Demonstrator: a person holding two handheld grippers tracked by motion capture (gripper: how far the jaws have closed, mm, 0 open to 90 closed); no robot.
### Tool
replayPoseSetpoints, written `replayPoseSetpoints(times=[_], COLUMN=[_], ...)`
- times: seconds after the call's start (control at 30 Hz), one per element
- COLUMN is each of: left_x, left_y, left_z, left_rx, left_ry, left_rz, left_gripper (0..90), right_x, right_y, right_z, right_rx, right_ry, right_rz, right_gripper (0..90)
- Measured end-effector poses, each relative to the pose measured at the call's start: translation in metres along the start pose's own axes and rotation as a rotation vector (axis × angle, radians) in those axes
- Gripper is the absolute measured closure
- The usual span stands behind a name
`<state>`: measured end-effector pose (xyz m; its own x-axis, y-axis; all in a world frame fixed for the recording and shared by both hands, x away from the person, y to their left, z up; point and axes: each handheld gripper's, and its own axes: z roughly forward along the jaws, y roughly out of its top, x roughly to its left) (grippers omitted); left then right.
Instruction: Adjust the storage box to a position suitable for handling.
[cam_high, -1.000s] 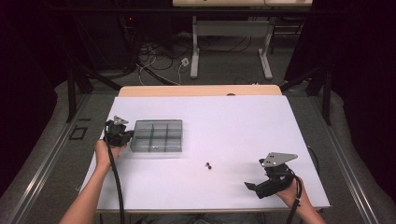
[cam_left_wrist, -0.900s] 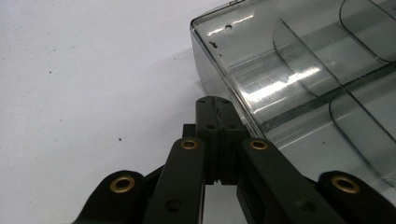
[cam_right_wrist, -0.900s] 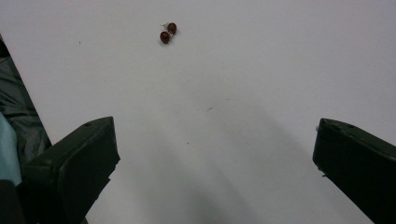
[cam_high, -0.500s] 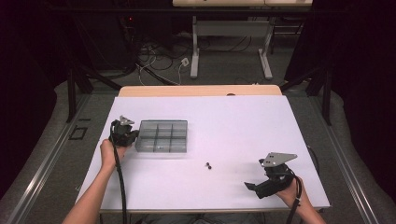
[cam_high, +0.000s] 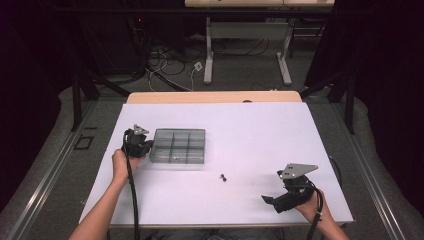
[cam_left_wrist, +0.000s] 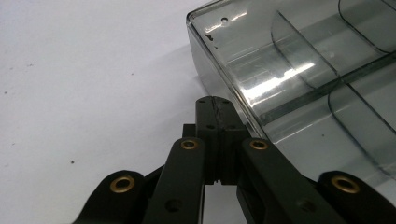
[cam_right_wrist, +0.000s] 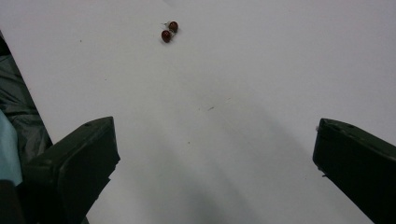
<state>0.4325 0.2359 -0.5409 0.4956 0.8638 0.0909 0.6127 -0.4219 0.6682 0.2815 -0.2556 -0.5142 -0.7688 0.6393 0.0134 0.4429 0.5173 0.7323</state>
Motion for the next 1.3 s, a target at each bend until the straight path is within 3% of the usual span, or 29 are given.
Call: replayPoseSetpoints(times=[0.73, 1.3], left_x=[-0.033, -0.063], left_y=[0.011, 0.02], left_z=[0.005, 0.006], left_rx=[0.005, -0.017], left_ry=[-0.061, -0.099], left_rz=[0.039, 0.085], left_gripper=[89.9, 89.9], right_x=[0.0, 0.001], right_y=[0.0, 0.0], right_z=[0.0, 0.0], right_rx=[0.002, 0.007], right_ry=[0.011, 0.018], right_rz=[-0.001, -0.002], right_gripper=[0.0, 0.0])
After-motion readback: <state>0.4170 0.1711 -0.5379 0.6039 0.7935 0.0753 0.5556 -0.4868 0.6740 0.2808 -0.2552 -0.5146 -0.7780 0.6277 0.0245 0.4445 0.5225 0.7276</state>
